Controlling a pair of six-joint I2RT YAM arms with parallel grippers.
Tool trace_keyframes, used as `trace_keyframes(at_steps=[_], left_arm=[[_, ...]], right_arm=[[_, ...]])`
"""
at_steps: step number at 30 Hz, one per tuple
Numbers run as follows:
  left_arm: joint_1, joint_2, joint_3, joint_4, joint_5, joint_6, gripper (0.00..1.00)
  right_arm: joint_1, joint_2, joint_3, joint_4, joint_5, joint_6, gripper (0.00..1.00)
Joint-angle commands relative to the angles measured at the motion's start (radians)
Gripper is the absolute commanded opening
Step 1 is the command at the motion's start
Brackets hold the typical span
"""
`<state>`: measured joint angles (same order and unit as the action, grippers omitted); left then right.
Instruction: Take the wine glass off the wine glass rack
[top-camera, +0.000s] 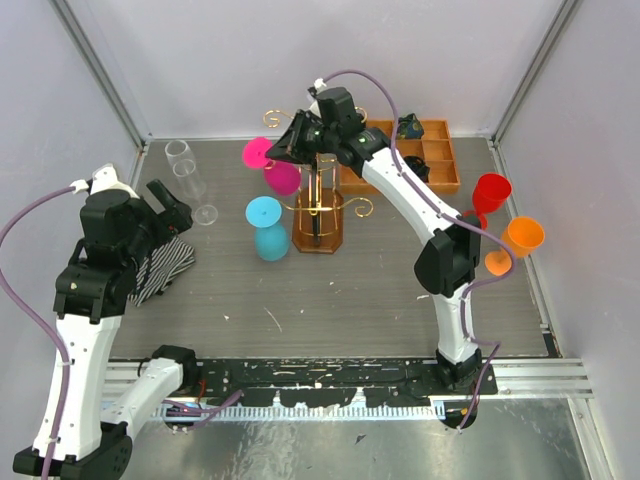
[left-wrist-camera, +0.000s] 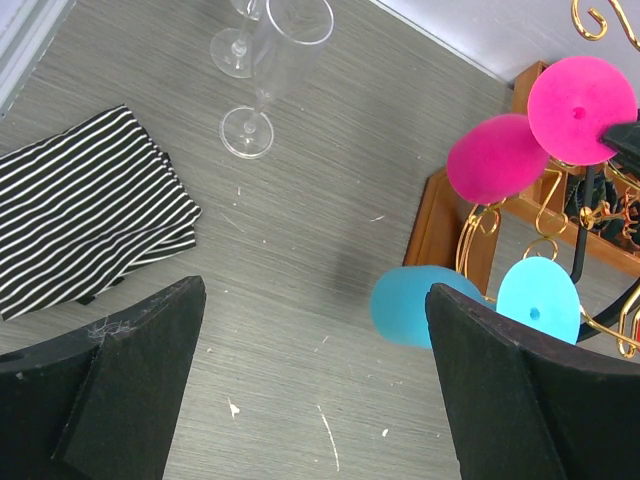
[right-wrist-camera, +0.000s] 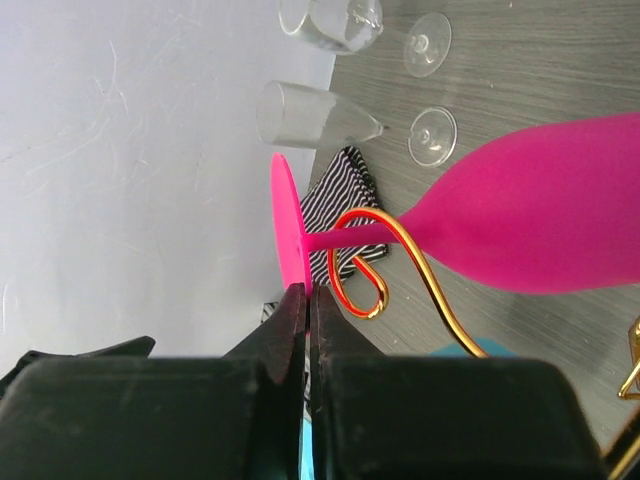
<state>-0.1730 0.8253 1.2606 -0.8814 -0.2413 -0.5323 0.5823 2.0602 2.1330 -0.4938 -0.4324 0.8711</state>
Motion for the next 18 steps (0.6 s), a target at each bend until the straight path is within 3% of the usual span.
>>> trace_keyframes(at_steps=[1,9,18], left_arm=[[0.0,-0.008,-0.008,0.0,-0.004,0.006,0.98],[0.001,-0.015,-0.004,-0.009,-0.015,0.017,0.99],[0.0,-0.006,0.0,-0.012,0.003,0.01,0.99]], right_arm=[[-0.004,-0.002,0.08,0.079,0.003,0.011,0.01],[-0.027,-0.061,0.024,0.082,0.068,-0.001,0.01],[-0.042,-0.248,-0.179,0.093,0.049,-0.042,0.01]])
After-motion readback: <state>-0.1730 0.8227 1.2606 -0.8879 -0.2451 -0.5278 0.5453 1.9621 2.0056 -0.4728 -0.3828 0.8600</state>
